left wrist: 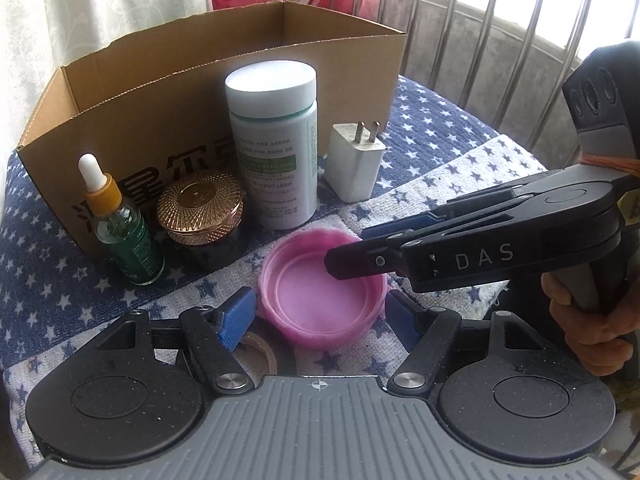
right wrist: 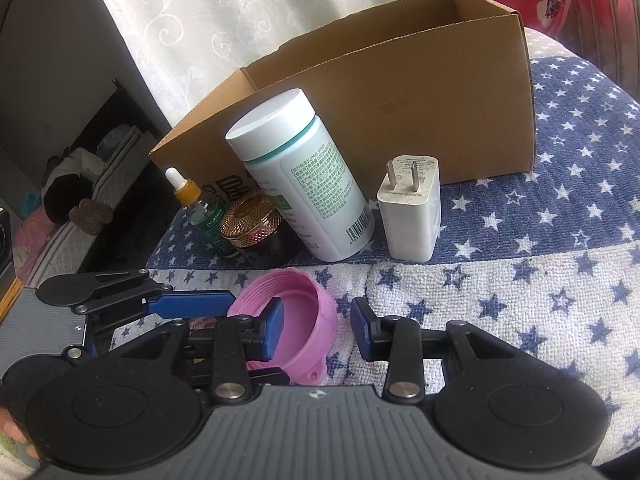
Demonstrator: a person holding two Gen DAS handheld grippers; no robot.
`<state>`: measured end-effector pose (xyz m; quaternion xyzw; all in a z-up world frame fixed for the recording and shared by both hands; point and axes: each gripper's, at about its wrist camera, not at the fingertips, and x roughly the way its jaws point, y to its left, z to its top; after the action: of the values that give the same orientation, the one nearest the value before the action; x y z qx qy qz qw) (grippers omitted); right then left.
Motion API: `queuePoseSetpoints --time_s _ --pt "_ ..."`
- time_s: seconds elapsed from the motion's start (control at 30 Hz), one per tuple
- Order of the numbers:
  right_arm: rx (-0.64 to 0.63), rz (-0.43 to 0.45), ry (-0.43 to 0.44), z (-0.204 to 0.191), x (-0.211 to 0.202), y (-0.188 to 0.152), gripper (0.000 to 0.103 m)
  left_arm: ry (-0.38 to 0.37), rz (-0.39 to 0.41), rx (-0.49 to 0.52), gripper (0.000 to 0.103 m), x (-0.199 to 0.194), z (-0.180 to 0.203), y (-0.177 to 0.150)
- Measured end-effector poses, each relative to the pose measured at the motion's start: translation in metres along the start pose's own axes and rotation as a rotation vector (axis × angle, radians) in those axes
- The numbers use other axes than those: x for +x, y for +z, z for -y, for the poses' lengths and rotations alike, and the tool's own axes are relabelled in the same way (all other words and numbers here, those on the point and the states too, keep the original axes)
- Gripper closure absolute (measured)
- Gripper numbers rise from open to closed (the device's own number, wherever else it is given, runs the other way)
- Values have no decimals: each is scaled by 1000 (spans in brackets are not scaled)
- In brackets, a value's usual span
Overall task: Organize rigid objects
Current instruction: 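Carry the pink bowl by its rim over the box with the right gripper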
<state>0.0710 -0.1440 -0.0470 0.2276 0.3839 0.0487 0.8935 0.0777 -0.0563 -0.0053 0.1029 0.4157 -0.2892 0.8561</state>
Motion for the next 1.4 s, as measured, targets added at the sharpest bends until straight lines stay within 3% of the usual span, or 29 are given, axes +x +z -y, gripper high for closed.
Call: queuePoseSetpoints --time_s 0.13,0.2,0.27,0.57,1.07,1.4 --pt "-42 6 -36 -6 0 -2 74 1 8 1 32 1 1 0" --pt "-52 8 -52 -7 -1 -3 86 -2 12 -2 32 2 3 1" --pt "-41 8 -39 -4 -3 -5 91 -5 18 -3 32 4 4 3" --pt "-30 45 -56 6 -26 -7 92 -51 44 -5 32 3 12 6" --pt "5 10 -34 12 -9 -4 87 -25 -3 6 32 15 14 4" --pt "-9 39 -52 6 -14 -8 88 -22 -1 -17 33 13 15 6"
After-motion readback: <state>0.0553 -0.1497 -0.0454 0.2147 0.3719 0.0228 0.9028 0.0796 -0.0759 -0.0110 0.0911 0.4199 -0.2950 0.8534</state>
